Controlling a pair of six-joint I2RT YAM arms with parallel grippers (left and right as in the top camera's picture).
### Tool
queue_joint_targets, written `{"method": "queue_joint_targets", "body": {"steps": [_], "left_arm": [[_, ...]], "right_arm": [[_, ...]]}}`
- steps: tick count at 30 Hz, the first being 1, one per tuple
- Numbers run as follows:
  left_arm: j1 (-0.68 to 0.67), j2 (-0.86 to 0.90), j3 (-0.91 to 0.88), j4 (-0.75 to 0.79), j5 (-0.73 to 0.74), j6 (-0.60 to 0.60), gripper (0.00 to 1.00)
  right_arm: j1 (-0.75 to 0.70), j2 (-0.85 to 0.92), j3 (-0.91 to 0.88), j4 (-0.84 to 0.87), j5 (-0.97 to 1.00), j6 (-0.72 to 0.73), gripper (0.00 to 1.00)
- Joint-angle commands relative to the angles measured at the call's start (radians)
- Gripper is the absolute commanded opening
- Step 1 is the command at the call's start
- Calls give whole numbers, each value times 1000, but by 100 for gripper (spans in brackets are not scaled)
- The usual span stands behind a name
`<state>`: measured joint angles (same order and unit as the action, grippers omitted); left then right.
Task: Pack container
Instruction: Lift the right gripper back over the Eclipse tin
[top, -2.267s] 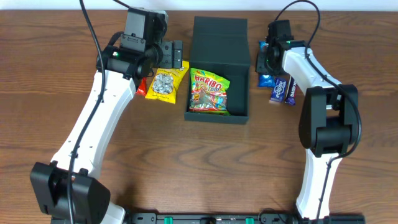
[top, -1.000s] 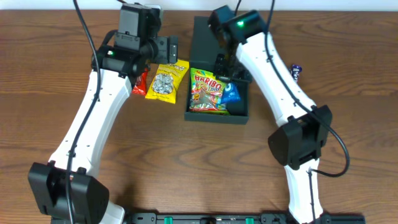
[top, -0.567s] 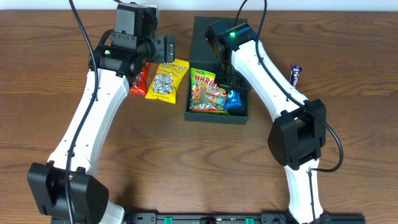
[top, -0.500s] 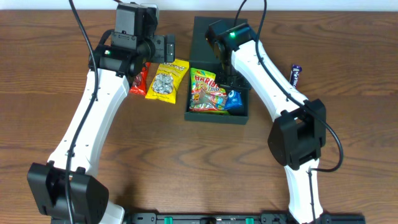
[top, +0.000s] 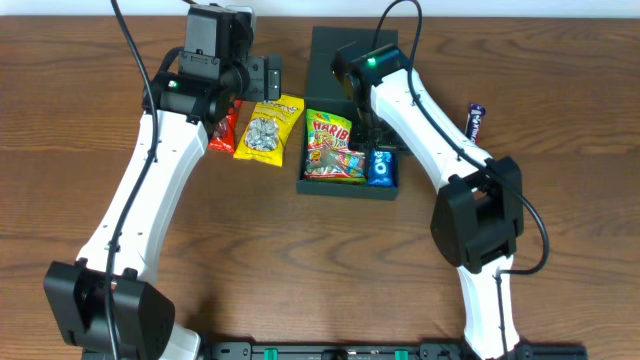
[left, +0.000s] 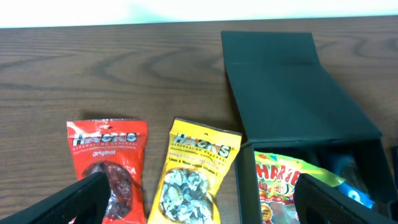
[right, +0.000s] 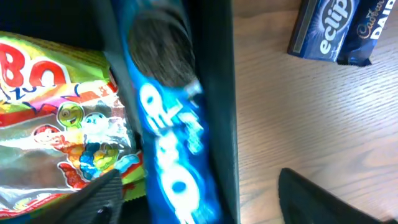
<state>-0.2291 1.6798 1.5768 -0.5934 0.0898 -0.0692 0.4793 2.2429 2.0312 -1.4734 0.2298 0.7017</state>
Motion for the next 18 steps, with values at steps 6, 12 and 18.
{"method": "queue_joint_targets", "body": {"steps": [6, 12, 18], "left_arm": [[6, 1, -6, 4, -11, 21, 95], [6, 1, -6, 4, -11, 21, 95], [6, 1, -6, 3, -11, 22, 95]], "right_arm": [[-3, -29, 55, -27, 25, -45, 72], [-26, -30, 92, -41, 22, -85, 4], [-236, -50, 121, -11, -48, -82, 2]]}}
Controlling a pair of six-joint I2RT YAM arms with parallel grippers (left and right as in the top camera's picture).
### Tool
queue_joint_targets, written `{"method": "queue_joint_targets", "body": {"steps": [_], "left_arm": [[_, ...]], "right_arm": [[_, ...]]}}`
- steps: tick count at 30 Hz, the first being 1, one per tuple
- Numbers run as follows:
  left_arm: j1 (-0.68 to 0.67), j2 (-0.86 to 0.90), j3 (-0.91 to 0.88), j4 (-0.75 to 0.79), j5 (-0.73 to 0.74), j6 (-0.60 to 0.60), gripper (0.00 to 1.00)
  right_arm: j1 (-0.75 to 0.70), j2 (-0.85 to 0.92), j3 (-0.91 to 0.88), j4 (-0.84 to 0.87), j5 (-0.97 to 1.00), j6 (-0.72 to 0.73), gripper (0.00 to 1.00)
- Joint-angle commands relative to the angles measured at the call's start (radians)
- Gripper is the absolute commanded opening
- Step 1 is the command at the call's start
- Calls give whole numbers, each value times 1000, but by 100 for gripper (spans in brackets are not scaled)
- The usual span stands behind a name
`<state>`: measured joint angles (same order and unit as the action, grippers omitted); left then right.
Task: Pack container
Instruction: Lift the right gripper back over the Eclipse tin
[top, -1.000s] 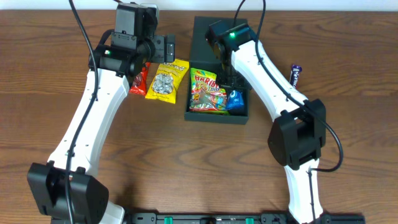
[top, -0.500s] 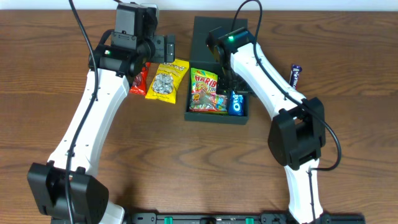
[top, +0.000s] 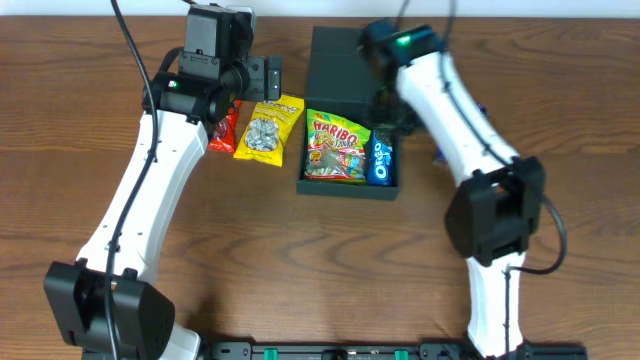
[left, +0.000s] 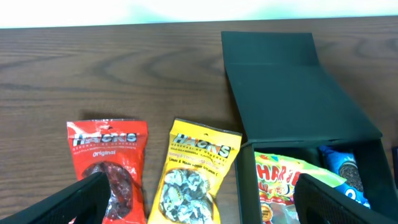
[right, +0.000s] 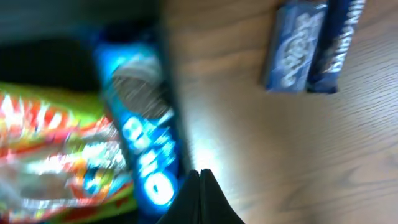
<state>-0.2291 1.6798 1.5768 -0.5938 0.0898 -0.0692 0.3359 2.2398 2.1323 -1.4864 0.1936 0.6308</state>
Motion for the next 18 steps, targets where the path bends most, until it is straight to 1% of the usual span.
{"method": "queue_joint_targets", "body": {"steps": [1, 6, 11, 14, 17, 18], "left_arm": [[6, 1, -6, 3, -11, 22, 95], [6, 1, -6, 2, -11, 43, 95], [12, 33, -6, -4, -20, 79, 95], [16, 97, -6, -23, -20, 127, 95], [17, 171, -6, -34, -17, 141, 96], [17, 198, -6, -34, -6, 141, 98]], "right_arm": [[-125, -47, 19, 2, -16, -11, 2], [-284, -47, 19, 24, -98, -35, 3], [-307, -47, 19, 56, -142, -68, 4], [-304, -47, 19, 87, -187, -117, 8], [-304, -47, 19, 98, -220, -147, 9], [-304, -47, 19, 101, -231, -158, 11]]}}
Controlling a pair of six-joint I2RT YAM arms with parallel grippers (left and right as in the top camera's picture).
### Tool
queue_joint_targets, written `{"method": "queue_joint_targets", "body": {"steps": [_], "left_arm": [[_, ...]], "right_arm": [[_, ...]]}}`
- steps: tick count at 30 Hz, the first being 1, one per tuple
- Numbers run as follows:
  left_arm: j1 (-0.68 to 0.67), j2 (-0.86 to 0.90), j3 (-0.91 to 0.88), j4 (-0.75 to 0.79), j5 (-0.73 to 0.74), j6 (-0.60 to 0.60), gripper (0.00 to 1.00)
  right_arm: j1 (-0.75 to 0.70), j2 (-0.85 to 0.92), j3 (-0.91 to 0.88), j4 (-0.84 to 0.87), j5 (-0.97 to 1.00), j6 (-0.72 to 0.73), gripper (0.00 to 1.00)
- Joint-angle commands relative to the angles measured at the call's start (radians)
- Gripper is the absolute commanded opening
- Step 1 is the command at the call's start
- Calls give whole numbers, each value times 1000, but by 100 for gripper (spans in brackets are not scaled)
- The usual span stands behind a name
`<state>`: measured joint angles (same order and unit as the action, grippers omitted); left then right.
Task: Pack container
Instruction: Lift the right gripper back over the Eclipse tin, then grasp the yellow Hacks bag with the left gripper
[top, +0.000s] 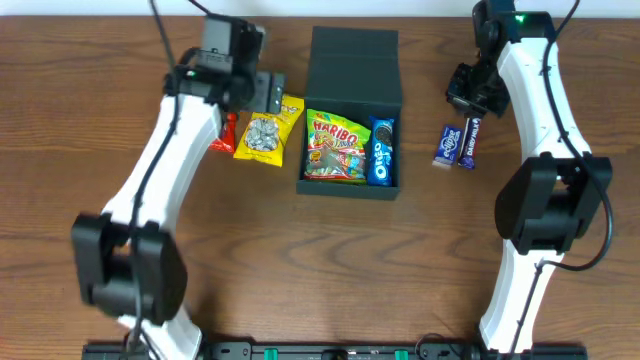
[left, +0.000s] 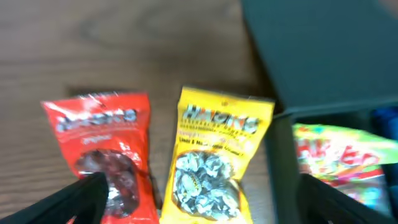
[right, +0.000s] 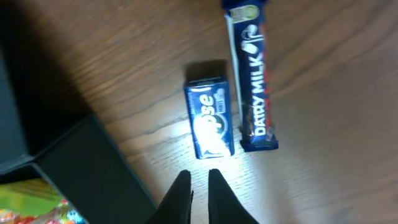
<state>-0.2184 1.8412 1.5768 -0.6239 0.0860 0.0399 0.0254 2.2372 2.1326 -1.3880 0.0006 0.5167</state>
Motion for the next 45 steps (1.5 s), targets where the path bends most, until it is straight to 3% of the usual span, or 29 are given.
{"method": "queue_joint_targets", "body": {"steps": [1, 2, 16, 21, 25, 27, 34, 41, 45], "left_arm": [[6, 75, -6, -3, 37, 32, 100], [6, 96, -6, -3, 58, 32, 95], [9, 286, -6, -3, 73, 35, 85], [9, 311, -6, 4, 99, 35, 57], [9, 311, -6, 11, 99, 35, 17], [9, 310, -5, 10, 99, 34, 6], [10, 285, 27, 1, 98, 27, 6], [10, 227, 195, -80, 35, 29, 6], [10, 165, 214, -76, 45, 117, 6]], "right_arm": [[6, -44, 19, 7, -47, -55, 12], [6, -44, 19, 10, -56, -66, 13], [6, -44, 19, 34, -61, -69, 19], [6, -44, 19, 34, -61, -69, 19], [6, -44, 19, 35, -61, -69, 19], [6, -44, 19, 35, -61, -69, 19], [6, -44, 19, 35, -62, -69, 18], [6, -57, 19, 34, -84, -79, 17], [6, -59, 19, 30, -84, -88, 17]]}}
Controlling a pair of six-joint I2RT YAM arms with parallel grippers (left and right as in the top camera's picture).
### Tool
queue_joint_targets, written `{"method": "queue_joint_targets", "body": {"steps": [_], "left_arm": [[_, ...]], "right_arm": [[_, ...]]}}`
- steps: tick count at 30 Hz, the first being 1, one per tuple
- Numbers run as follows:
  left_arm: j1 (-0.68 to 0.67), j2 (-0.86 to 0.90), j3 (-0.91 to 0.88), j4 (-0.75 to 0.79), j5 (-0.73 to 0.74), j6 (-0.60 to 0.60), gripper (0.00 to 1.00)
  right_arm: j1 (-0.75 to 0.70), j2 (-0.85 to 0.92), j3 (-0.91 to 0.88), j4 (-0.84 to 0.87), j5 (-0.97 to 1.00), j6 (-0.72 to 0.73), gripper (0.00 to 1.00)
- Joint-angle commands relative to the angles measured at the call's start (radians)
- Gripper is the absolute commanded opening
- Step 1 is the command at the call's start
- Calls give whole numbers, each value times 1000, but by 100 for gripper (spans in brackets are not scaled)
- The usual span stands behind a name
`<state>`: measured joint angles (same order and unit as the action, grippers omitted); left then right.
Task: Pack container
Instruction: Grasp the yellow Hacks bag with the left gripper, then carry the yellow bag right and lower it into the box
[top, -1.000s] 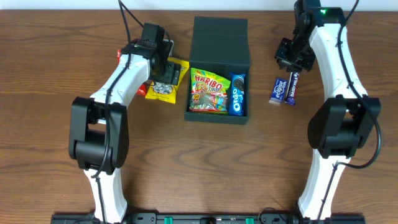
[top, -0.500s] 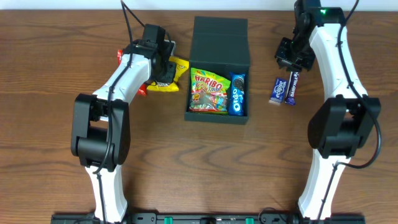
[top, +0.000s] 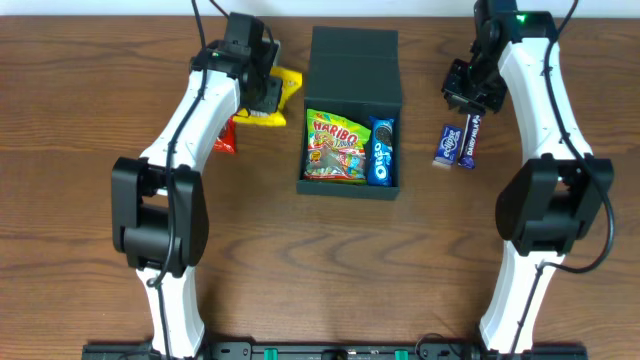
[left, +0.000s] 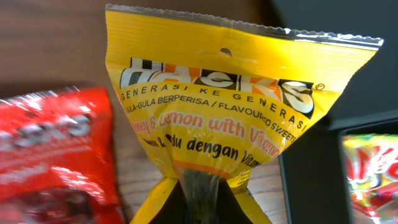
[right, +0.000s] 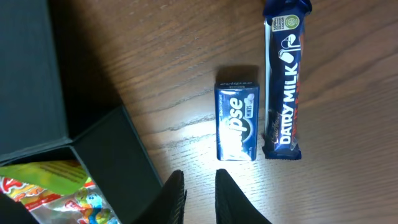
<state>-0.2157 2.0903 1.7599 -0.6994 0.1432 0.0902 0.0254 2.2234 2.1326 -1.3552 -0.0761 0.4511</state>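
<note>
The black box (top: 352, 60) stands open with a Haribo bag (top: 335, 148) and an Oreo pack (top: 381, 152) inside. Left of the box, my left gripper (top: 265, 88) is shut on the yellow Hacks bag (left: 217, 106), which bunches between its fingers (left: 155, 208). The red Hacks bag (left: 50, 155) lies on the table beside it. My right gripper (right: 200, 196) hangs open with a narrow gap and nothing in it. It is above the table just short of the blue Eclipse box (right: 237, 129) and the Dairy Milk bar (right: 283, 87).
The box's lid (right: 28, 68) lies flat behind the box, left of the right gripper. The table's back edge (top: 420, 8) runs close behind both grippers. The Eclipse box (top: 447, 145) and the Dairy Milk bar (top: 468, 140) lie side by side right of the box.
My left gripper was open above the two Hacks bags; now it is shut on the yellow one, which has moved toward the table's back. The right gripper's jaws stand slightly wider.
My right gripper was open in the box over the Oreo pack, then shut and out of the box with the pack left inside, then above the Eclipse box and Dairy Milk bar. The left gripper stayed open over the Hacks bags, and now holds the yellow one.
</note>
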Motion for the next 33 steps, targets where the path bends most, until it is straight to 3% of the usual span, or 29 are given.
{"method": "queue_joint_targets", "body": {"steps": [1, 3, 5, 7, 9, 16, 24, 27, 33], "left_arm": [[6, -103, 31, -1, 13, 123, 6], [2, -134, 31, -14, 124, 280, 6], [-5, -160, 31, -53, 336, 570, 6], [-10, -164, 31, -81, 474, 743, 6], [-19, -161, 31, -96, 542, 830, 6], [-82, -157, 29, -150, 542, 1120, 8], [-180, -90, 29, -147, 380, 1172, 12], [-183, -48, 29, -111, 384, 1171, 17], [-185, 29, 29, -83, 384, 1170, 15]], "right_arm": [[6, -45, 19, -3, -7, -23, 17], [6, -45, 19, -1, -7, -23, 17], [6, -45, 19, 5, -7, -30, 18], [6, -45, 19, 11, -7, -42, 18], [6, -45, 19, 13, -7, -47, 19], [6, -45, 19, 21, -7, -49, 19], [6, -45, 19, 30, -7, -49, 20], [6, -45, 19, 35, -7, -49, 21], [6, -45, 19, 43, -6, -64, 22]]}}
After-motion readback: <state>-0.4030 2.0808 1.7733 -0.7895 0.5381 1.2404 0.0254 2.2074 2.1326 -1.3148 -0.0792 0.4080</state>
